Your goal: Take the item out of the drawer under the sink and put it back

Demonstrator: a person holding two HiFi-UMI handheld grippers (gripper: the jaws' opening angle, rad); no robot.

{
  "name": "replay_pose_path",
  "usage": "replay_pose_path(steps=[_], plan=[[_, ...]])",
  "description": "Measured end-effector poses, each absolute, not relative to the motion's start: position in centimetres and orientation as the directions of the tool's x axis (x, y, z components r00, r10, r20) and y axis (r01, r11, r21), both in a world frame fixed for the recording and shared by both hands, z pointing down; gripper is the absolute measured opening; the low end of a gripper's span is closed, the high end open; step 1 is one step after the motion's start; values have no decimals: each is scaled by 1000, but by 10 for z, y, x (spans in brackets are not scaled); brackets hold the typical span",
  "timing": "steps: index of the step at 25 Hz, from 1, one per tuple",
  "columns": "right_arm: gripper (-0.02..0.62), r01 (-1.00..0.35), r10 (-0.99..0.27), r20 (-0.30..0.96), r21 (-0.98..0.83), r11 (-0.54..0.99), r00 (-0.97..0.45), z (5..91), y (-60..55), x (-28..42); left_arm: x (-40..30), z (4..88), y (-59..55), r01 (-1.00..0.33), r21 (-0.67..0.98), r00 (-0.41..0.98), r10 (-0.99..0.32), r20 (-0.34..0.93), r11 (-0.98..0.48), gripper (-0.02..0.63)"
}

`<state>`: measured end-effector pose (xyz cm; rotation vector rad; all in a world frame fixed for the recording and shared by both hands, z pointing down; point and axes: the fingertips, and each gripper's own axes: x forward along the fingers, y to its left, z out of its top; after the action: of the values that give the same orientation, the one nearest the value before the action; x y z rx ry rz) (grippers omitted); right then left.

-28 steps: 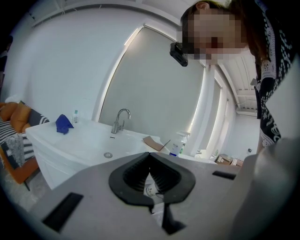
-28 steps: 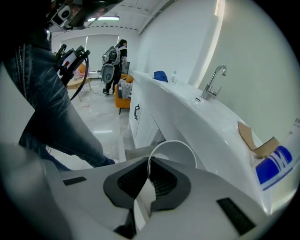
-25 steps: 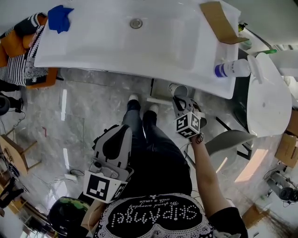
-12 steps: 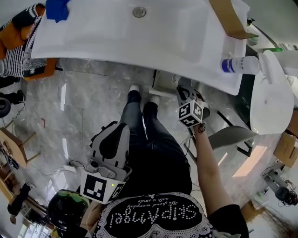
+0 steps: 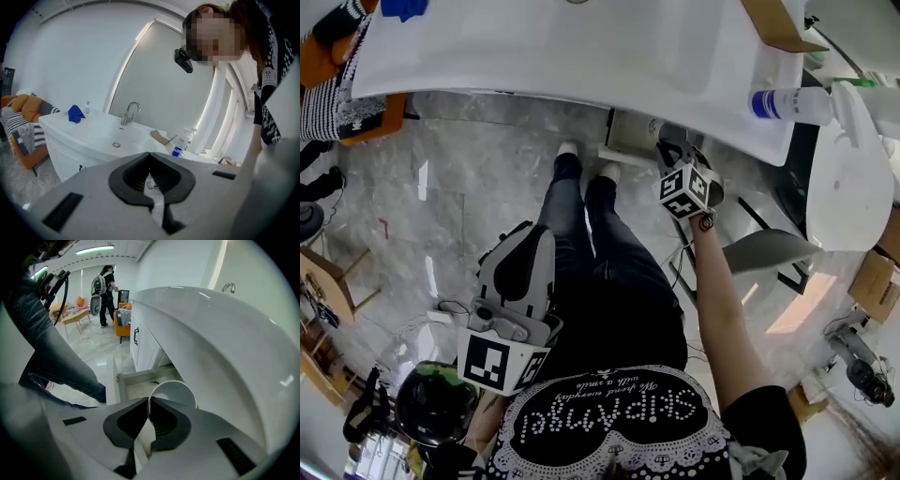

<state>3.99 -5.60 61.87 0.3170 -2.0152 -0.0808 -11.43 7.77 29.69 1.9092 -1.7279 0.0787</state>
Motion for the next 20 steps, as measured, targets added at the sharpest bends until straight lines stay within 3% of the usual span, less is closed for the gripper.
replay_pose_path(steps=[20], plan=[[28, -167, -196, 911, 144, 975, -363, 652, -71, 37, -115, 300, 83, -928, 371, 134, -895, 426, 37, 3]])
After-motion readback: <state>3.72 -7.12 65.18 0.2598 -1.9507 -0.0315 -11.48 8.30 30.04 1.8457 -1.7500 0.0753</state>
